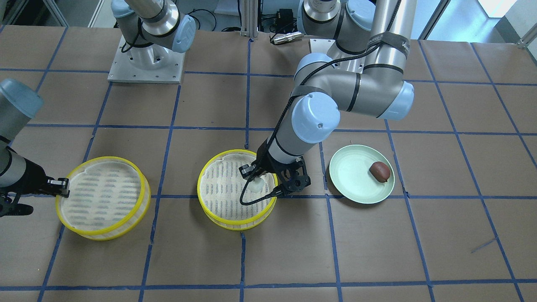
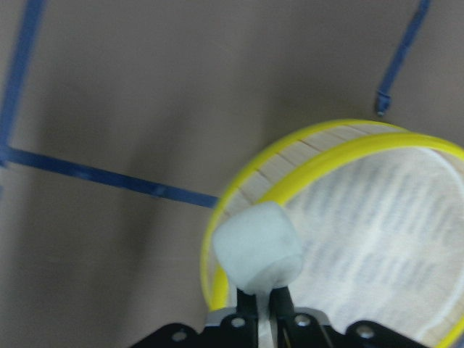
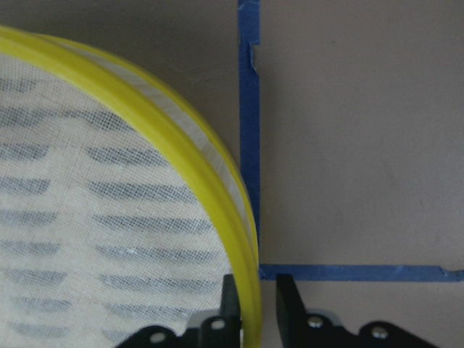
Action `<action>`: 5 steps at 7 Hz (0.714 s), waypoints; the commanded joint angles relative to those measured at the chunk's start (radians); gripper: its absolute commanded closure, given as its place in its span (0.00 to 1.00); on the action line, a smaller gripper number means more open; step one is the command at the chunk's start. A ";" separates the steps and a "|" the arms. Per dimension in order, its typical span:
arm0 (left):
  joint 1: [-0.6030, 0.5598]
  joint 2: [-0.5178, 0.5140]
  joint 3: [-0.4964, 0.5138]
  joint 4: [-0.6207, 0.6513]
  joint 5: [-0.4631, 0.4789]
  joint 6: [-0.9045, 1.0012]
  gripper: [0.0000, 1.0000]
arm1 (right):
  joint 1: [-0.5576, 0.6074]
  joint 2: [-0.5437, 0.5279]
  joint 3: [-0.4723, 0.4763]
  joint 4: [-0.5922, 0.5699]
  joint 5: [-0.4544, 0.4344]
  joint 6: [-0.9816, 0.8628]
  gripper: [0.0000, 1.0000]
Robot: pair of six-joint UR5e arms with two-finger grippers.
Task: Stack buns with steamer
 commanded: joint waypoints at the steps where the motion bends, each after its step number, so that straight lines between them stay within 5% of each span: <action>1: -0.031 -0.003 -0.002 0.038 0.014 -0.058 0.00 | 0.002 0.000 -0.001 0.002 -0.001 0.003 0.94; 2: -0.029 0.003 -0.015 0.036 0.047 -0.025 0.00 | 0.003 -0.002 -0.004 0.002 -0.001 0.008 0.95; 5: 0.035 0.055 -0.024 -0.083 0.372 0.391 0.00 | 0.052 -0.023 -0.085 0.023 -0.004 0.051 0.96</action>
